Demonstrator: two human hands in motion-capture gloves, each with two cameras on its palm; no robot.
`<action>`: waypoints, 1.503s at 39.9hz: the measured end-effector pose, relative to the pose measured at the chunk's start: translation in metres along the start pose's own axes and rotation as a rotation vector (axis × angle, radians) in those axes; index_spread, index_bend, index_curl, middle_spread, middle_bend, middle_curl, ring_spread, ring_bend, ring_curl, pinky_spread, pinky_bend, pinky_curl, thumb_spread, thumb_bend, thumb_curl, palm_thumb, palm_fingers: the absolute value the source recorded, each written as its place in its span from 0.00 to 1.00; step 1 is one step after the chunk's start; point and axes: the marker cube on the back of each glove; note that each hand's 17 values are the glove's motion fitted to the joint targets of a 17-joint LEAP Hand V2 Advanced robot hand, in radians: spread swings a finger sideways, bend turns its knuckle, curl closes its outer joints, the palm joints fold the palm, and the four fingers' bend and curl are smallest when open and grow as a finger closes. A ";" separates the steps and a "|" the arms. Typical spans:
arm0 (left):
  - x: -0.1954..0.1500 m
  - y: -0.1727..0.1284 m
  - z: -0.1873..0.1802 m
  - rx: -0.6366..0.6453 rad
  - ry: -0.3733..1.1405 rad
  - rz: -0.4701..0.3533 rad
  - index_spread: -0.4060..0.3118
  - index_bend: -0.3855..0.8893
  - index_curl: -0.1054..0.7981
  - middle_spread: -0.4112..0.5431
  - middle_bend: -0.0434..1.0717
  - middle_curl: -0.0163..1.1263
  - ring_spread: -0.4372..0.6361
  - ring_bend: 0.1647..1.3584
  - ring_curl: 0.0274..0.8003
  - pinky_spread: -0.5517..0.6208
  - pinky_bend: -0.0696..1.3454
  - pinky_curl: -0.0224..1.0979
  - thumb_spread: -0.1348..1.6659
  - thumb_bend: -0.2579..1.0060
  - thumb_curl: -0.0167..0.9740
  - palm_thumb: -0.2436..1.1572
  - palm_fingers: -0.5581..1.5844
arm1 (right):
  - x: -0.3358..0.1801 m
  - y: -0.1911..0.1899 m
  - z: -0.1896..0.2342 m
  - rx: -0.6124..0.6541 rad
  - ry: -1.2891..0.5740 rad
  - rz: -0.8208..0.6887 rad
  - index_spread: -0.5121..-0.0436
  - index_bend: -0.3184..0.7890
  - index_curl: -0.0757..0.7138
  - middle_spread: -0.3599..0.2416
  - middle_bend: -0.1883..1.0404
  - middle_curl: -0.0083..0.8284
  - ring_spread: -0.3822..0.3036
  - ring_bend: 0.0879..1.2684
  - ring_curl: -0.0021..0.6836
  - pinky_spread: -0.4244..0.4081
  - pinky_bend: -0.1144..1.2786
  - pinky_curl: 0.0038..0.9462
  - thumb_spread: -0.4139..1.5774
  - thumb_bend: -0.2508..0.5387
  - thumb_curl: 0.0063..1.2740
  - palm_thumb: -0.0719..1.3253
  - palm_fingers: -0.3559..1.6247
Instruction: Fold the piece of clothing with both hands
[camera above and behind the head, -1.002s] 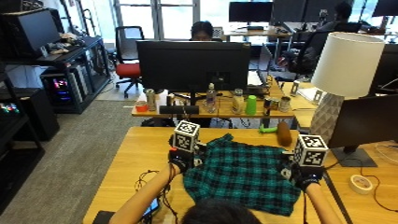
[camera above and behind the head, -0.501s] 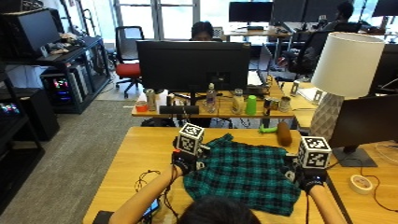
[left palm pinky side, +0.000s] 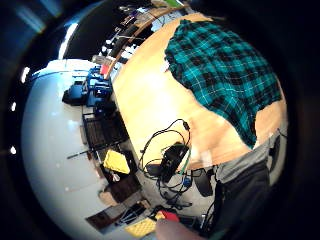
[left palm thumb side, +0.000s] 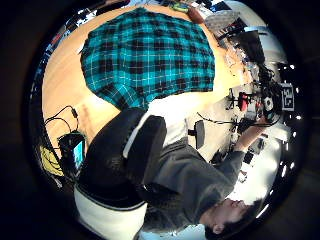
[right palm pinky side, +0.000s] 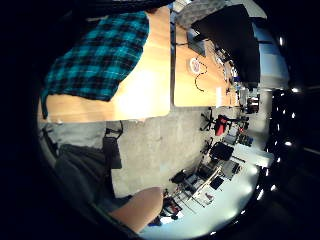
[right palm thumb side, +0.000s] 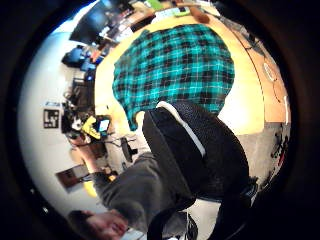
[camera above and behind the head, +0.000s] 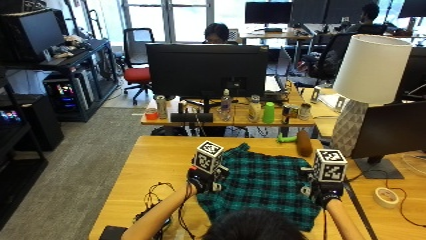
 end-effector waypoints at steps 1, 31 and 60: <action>0.003 -0.003 0.004 -0.009 0.004 0.014 0.49 0.43 0.45 0.66 0.19 0.20 0.72 0.42 0.30 0.82 0.38 0.30 0.69 0.19 0.24 0.26 0.29 | -0.001 -0.001 0.001 -0.003 0.000 -0.005 0.33 0.40 0.38 0.58 0.31 0.40 0.72 0.28 0.41 0.78 0.46 0.35 0.83 0.30 0.14 0.30 0.33; 0.082 -0.023 0.133 -0.461 -0.029 0.281 0.50 0.36 0.43 0.52 0.21 0.28 0.62 0.40 0.31 0.73 0.38 0.32 0.58 0.18 0.29 0.28 0.32 | 0.005 -0.006 0.031 -0.056 -0.044 -0.020 0.34 0.41 0.40 0.56 0.30 0.42 0.70 0.28 0.45 0.76 0.46 0.37 0.84 0.29 0.14 0.27 0.33; 0.100 -0.018 0.130 -0.098 0.005 0.297 0.38 0.44 0.43 0.33 0.22 0.32 0.33 0.36 0.34 0.30 0.52 0.36 0.63 0.21 0.32 0.43 0.60 | 0.004 -0.018 0.053 -0.091 -0.057 -0.028 0.34 0.41 0.41 0.56 0.30 0.42 0.68 0.28 0.47 0.76 0.46 0.37 0.83 0.30 0.15 0.25 0.33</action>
